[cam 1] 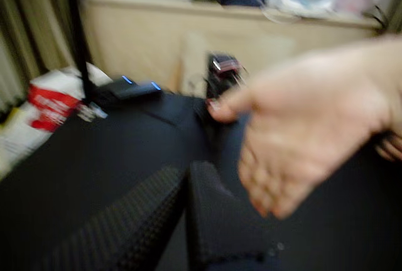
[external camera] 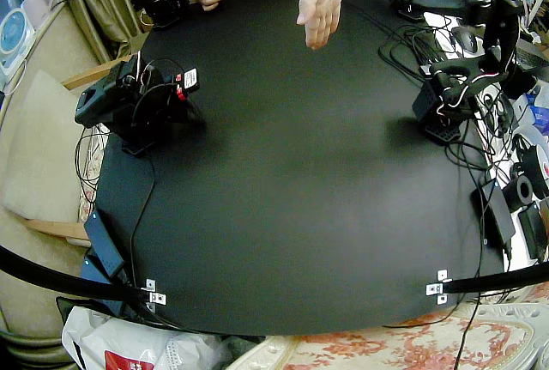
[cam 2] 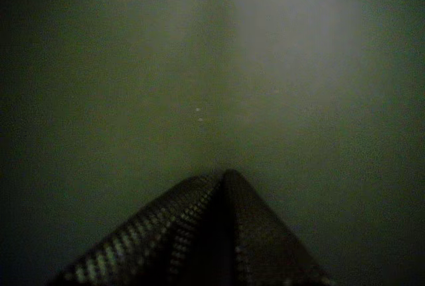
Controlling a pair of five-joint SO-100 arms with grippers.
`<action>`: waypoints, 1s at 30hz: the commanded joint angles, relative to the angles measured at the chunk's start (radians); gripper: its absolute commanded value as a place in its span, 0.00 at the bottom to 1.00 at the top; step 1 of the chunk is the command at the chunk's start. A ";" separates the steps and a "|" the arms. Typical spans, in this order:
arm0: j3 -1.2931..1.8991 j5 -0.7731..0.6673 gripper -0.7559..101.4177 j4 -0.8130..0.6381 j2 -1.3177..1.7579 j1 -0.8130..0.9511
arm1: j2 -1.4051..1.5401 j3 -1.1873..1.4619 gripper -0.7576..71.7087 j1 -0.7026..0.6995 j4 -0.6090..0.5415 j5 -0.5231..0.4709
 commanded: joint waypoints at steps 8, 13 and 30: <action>0.627 -0.018 0.01 -0.155 0.371 0.321 | 0.018 -0.011 0.01 -0.035 -0.014 -0.025; 0.499 -0.078 0.10 0.046 0.259 0.393 | 0.018 -0.011 0.01 -0.026 -0.014 -0.014; 0.330 0.009 0.06 0.273 0.206 0.423 | 0.017 -0.011 0.01 0.009 -0.011 0.003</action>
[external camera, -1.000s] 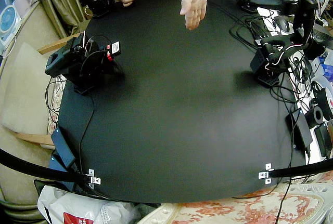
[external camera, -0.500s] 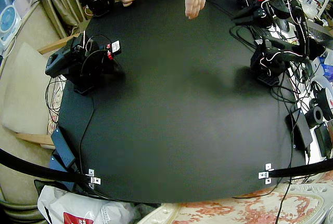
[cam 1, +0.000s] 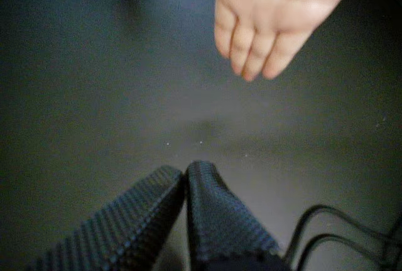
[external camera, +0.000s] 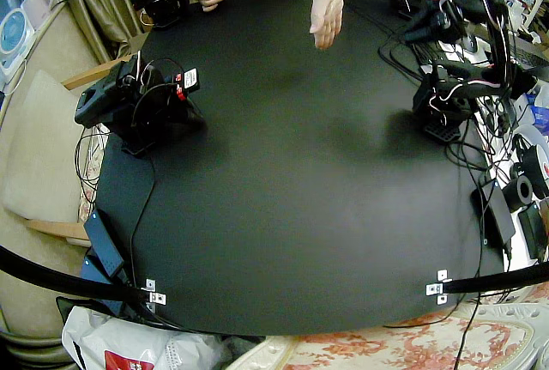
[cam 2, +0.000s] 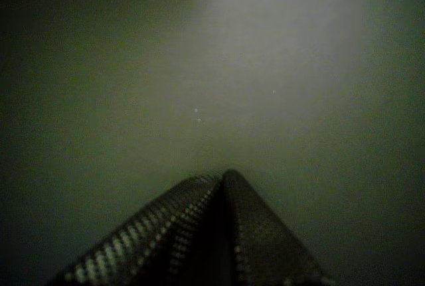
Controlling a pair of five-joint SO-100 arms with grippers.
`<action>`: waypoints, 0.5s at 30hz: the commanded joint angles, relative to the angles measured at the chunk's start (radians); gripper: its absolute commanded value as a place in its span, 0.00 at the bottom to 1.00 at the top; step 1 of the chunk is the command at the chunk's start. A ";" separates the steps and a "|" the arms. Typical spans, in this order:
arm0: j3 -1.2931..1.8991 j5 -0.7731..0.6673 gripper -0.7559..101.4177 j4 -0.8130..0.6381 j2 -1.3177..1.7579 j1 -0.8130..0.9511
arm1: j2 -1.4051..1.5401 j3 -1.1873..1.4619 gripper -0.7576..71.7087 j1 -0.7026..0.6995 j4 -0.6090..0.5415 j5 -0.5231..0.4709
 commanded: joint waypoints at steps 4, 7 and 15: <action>-0.273 0.005 0.01 0.121 -0.268 0.000 | 0.015 -0.011 0.01 0.012 -0.011 0.000; -0.003 -0.095 0.03 -0.011 -0.067 0.067 | 0.015 -0.011 0.01 0.012 -0.011 0.005; -0.176 -0.106 0.12 -0.020 -0.181 0.110 | 0.014 -0.011 0.01 0.015 -0.011 0.005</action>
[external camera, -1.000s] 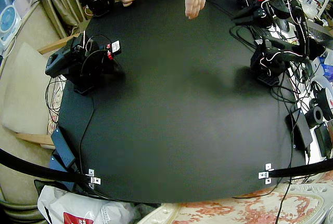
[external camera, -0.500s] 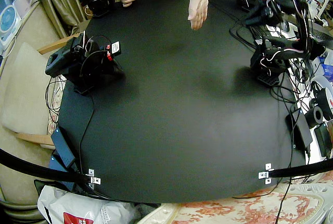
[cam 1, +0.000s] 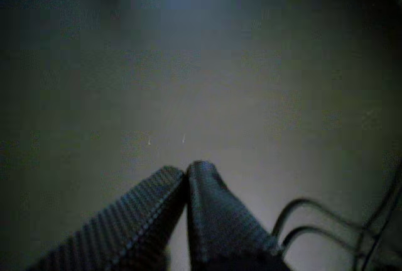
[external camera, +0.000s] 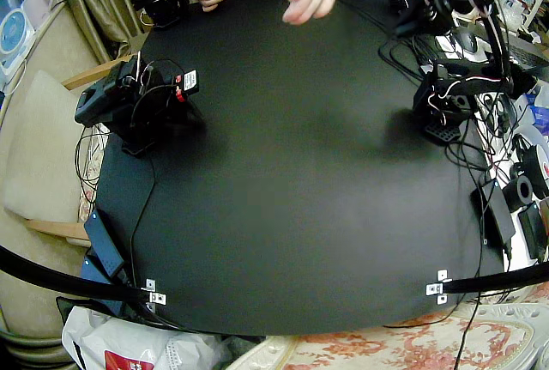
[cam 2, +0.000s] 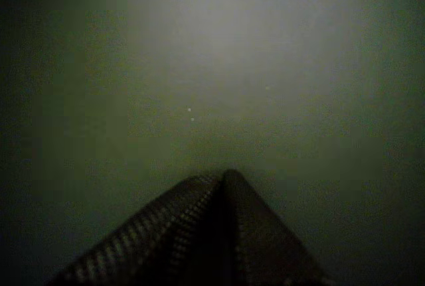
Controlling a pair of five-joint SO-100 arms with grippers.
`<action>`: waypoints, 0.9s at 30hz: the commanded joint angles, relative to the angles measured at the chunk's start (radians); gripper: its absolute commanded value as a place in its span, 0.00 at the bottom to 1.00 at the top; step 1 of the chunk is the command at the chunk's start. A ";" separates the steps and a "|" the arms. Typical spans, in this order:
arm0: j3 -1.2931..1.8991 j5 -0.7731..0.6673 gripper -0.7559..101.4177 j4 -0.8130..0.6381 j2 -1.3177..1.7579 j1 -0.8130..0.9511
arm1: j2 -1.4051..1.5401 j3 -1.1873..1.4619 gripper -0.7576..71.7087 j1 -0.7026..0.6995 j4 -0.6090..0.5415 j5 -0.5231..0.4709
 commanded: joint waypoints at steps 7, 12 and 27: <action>-0.500 0.236 0.01 -0.160 -0.195 -0.344 | 0.017 -0.011 0.01 -0.015 -0.011 -0.020; -0.097 0.284 0.01 -0.660 -0.112 -0.607 | 0.018 -0.011 0.01 -0.048 -0.015 -0.041; -0.202 0.308 0.01 -0.598 -0.230 -0.765 | 0.018 -0.011 0.01 -0.074 -0.020 -0.063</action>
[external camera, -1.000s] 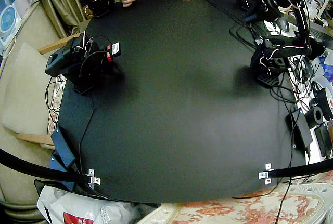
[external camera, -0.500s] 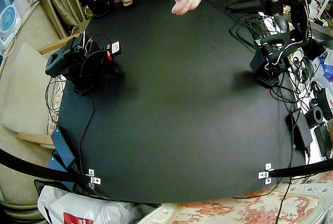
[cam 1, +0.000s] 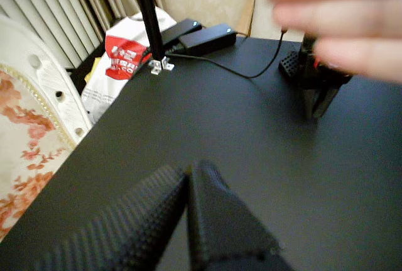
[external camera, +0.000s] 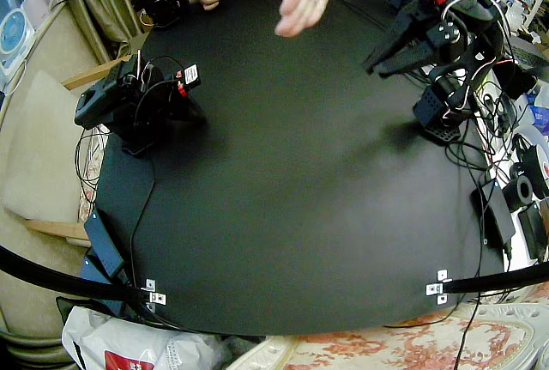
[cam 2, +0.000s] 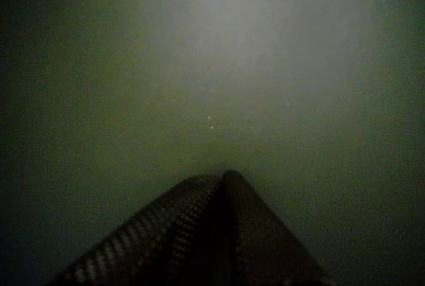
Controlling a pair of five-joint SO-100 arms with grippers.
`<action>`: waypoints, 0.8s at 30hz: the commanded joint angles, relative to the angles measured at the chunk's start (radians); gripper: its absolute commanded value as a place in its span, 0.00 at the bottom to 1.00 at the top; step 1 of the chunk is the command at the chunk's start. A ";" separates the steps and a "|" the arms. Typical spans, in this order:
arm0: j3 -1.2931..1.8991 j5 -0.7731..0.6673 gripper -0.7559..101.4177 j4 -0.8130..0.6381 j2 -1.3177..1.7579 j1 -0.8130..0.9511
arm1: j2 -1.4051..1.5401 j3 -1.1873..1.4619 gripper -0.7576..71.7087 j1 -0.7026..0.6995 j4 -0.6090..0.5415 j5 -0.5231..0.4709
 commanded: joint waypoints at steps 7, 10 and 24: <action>0.210 0.026 0.01 -0.344 0.034 -0.089 | 0.018 -0.011 0.01 -0.021 -0.002 -0.020; 0.133 0.043 0.01 -0.296 -0.055 -0.032 | 0.018 -0.011 0.01 -0.018 -0.005 -0.020; -0.135 0.379 0.01 -0.525 0.442 0.446 | 0.018 -0.011 0.01 0.002 -0.006 0.005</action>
